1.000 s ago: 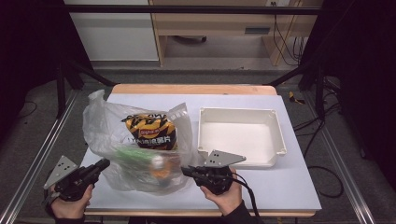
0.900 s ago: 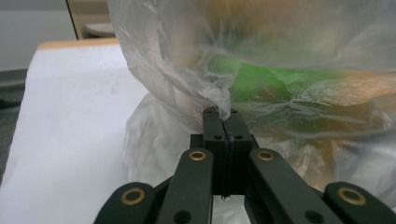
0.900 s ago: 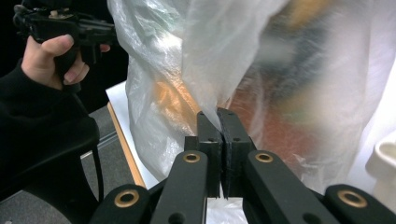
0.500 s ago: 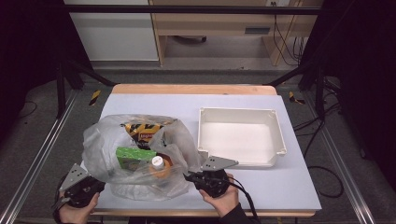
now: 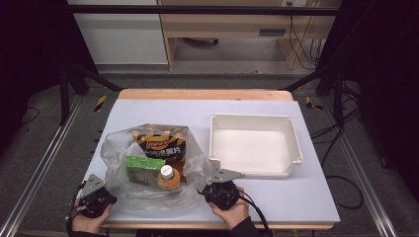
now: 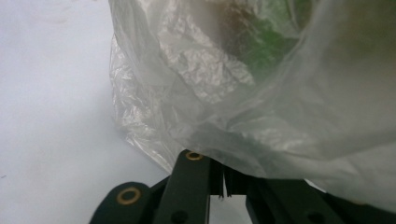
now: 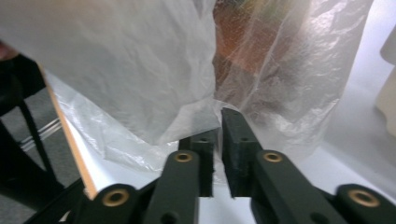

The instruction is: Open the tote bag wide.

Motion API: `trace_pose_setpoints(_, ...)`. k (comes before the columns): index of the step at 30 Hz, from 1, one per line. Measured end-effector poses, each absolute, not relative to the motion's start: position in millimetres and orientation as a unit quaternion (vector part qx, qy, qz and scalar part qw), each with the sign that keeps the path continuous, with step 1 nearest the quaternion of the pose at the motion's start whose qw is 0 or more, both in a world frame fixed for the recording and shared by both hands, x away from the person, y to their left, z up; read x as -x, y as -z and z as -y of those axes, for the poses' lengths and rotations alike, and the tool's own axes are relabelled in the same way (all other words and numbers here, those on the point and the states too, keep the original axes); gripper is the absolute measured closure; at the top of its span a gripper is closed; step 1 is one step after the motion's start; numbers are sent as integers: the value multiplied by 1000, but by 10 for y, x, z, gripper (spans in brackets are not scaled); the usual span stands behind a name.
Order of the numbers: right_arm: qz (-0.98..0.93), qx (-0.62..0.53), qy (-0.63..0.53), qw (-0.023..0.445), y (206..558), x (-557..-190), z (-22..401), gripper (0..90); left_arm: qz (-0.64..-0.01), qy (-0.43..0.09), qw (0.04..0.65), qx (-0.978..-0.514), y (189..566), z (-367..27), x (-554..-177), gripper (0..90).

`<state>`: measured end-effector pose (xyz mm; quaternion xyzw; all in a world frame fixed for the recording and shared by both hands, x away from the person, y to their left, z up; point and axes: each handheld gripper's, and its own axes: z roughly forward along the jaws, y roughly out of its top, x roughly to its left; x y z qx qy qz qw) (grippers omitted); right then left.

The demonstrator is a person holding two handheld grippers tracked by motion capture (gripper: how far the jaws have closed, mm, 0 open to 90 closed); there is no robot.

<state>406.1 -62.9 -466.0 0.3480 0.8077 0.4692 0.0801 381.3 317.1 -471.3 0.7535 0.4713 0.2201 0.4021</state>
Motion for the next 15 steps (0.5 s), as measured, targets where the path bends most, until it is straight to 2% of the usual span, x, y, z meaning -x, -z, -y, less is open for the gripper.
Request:
trace_pose_setpoints(2, -805, -348, -474, 81, 4644, -4057, 643, 761, -471, -224, 405, -751, 4706, -3177, -3807, 814)
trace_pose_setpoints(6, -791, -340, -498, 98, 4552, -4024, 727, 603, -465, -235, 416, -745, 4685, -3205, -3791, 714)
trace_pose_setpoints(11, -776, -315, -534, 115, 4371, -3908, 816, 453, -466, -239, 426, -738, 4662, -3217, -3767, 578)
trace_pose_setpoints(15, -762, -300, -558, 129, 4158, -3809, 852, 401, -461, -245, 431, -736, 4655, -3208, -3738, 473)
